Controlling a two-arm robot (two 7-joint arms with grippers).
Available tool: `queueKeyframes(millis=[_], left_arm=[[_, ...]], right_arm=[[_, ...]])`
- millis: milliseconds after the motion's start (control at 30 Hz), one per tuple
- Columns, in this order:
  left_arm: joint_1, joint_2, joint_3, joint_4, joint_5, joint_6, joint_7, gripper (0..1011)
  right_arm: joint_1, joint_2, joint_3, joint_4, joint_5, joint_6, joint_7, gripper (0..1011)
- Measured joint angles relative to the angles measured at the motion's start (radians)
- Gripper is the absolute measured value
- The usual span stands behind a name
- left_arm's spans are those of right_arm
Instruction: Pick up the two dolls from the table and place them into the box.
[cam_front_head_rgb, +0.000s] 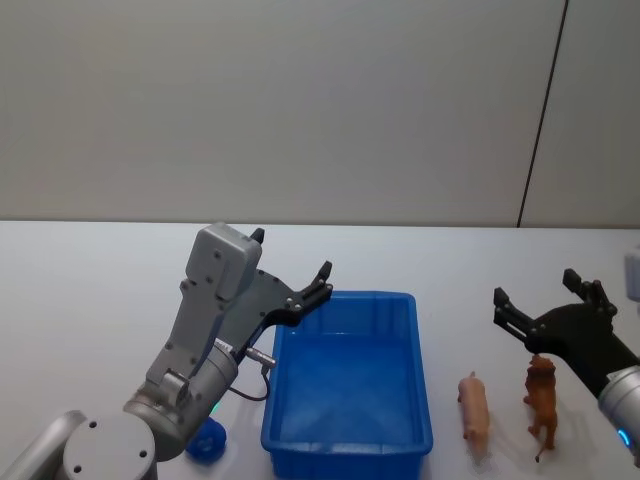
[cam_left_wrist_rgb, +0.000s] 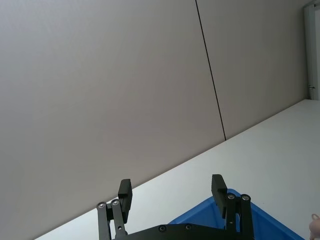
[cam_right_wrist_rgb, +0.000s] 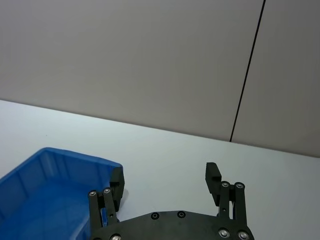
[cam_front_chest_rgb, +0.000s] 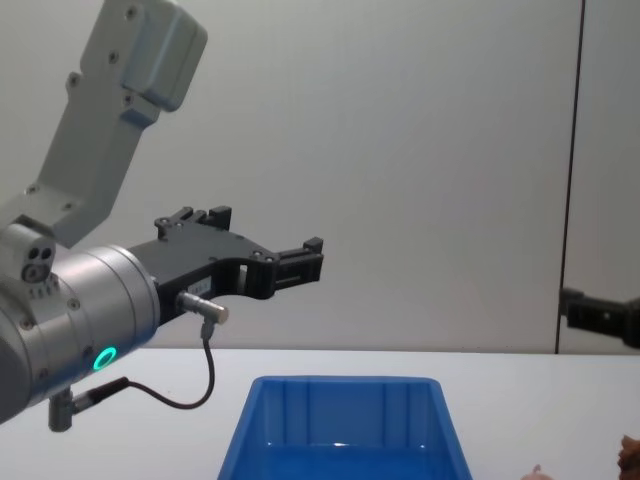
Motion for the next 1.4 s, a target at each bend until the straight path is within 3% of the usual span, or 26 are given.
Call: queueKeyframes(millis=[733, 1400], left_arm=[[0.000, 0.000, 0.000, 0.000, 0.000, 0.000, 0.000, 1002], [0.000, 0.000, 0.000, 0.000, 0.000, 0.000, 0.000, 1001]], right_arm=[[-0.011, -0.029, -0.006, 0.041, -0.022, 0.151, -0.105, 1001], [-0.016, -0.066, -0.012, 0.112, -0.001, 0.204, -0.155, 1001]])
